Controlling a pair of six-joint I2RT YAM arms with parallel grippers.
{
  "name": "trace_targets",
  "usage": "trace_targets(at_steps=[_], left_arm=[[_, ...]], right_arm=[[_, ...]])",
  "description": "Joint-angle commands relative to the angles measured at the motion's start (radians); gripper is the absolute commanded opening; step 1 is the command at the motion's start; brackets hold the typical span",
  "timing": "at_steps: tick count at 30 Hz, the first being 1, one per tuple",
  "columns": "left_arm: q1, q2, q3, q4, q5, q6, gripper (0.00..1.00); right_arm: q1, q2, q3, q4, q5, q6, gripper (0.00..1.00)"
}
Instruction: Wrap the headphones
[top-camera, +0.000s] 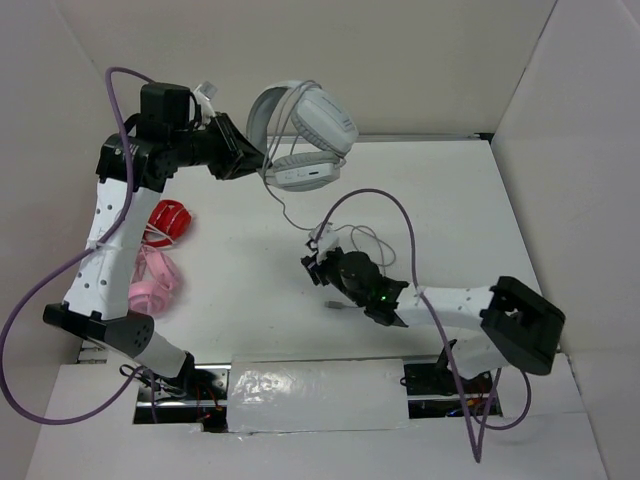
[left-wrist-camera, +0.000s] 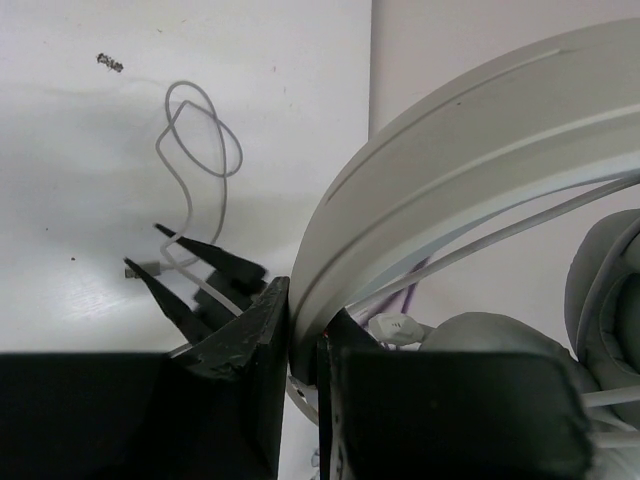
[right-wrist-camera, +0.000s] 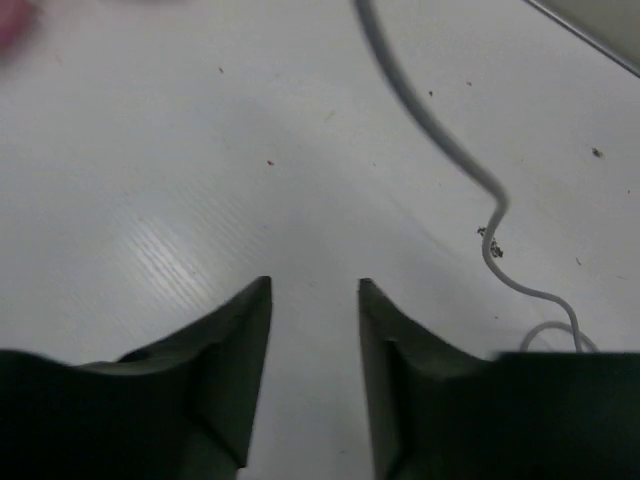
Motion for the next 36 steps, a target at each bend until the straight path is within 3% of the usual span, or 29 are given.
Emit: trace_targets(at_steps=[1,3,4,5,9,13,15,19,24,27,30,35,36], left_arm=[[0.003,-0.049,0.054,0.08,0.072,-0.003,0.0],[0.005,-0.051,0.051,0.083,0.072,-0.003,0.0],[0.005,-0.049,0.051,0.08,0.072,-0.003,0.0],[0.006,-0.051,0.051,0.081,0.072,-0.003,0.0],[0.008,-0.055,0.051,0.091,0.081,-0.001,0.0],[0.008,-0.045,0.074,0.088,0.098,0.0,0.0],[0.008,-0.046,0.062,0.092,0.09,0.005,0.0],[0.011,-0.034,0.07,0.091,0.134,0.014,0.0],[0.011,-0.035,0.138,0.083,0.185,0.031,0.0],[0.01,-0.072,0.126,0.095,0.199,0.04,0.0],[0.008,-0.112,0.105,0.108,0.208,0.051,0.0],[0.008,-0.163,0.079,0.126,0.256,0.075,0.0],[0.008,-0.173,0.07,0.132,0.26,0.075,0.0]], right_arm=[[-0.001,-0.178,-0.032,0.124,-0.035,0.023,0.55],[-0.019,-0.233,-0.069,0.102,-0.058,0.031,0.85],[-0.042,-0.276,-0.073,0.083,-0.066,0.066,0.89],[-0.061,-0.296,-0.076,0.057,-0.083,0.085,1.0],[-0.145,-0.354,-0.115,0.035,-0.152,0.178,1.0],[-0.205,-0.326,-0.077,-0.002,-0.264,0.166,1.0],[-0.225,-0.244,-0.017,-0.028,-0.354,0.093,1.0],[-0.256,-0.083,0.08,-0.03,-0.345,0.002,1.0],[-0.322,0.141,0.227,-0.047,-0.345,0.014,1.0],[-0.378,0.222,0.298,-0.036,-0.37,0.068,0.91],[-0.421,0.257,0.373,-0.074,-0.41,0.092,0.7],[-0.495,0.268,0.428,-0.154,-0.445,0.108,0.22],[-0.53,0.262,0.427,-0.152,-0.454,0.153,0.0]])
